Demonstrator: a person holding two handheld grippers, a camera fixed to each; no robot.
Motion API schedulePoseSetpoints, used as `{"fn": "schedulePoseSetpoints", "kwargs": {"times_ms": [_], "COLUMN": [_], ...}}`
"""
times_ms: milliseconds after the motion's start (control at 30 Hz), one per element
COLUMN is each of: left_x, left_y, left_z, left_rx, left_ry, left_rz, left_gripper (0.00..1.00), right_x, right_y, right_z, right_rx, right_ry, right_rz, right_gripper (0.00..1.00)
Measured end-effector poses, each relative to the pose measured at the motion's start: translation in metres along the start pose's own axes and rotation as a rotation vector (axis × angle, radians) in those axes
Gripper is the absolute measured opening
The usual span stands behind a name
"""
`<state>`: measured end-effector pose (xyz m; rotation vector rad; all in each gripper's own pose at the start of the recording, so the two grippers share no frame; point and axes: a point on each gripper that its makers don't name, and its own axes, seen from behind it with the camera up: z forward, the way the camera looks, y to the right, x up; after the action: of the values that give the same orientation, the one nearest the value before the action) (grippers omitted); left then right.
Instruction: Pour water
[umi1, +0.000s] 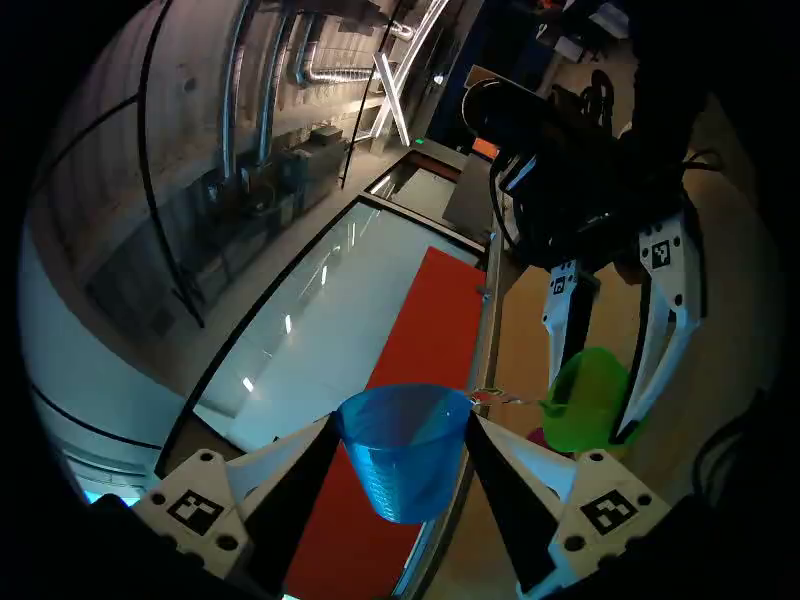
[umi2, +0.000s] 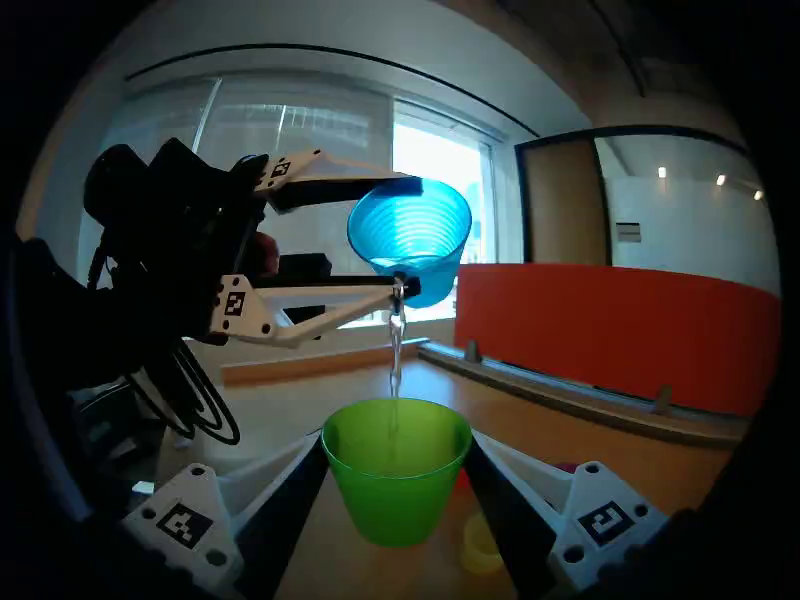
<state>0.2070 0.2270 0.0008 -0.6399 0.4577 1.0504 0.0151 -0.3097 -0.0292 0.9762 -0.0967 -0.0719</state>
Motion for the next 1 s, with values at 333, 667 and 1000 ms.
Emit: {"fn": "schedulePoseSetpoints", "kwargs": {"times_ms": [333, 667, 1000], "left_x": [0.004, 0.008, 0.014], "left_y": [-0.003, -0.003, -0.006], "left_z": [0.0, -0.001, -0.001], "left_rx": [0.009, 0.011, 0.013], "left_ry": [0.007, 0.009, 0.017], "left_rz": [0.024, 0.049, 0.086], "left_gripper": [0.88, 0.88, 0.88], "right_x": [0.001, 0.002, 0.005], "right_y": [-0.001, 0.0, 0.0], "right_z": [-0.001, -0.002, -0.002], "right_rx": [0.0, -0.003, -0.003], "right_ry": [0.001, 0.004, 0.01], "right_rz": [-0.006, -0.01, -0.012], "right_gripper": [0.92, 0.91, 0.91]}}
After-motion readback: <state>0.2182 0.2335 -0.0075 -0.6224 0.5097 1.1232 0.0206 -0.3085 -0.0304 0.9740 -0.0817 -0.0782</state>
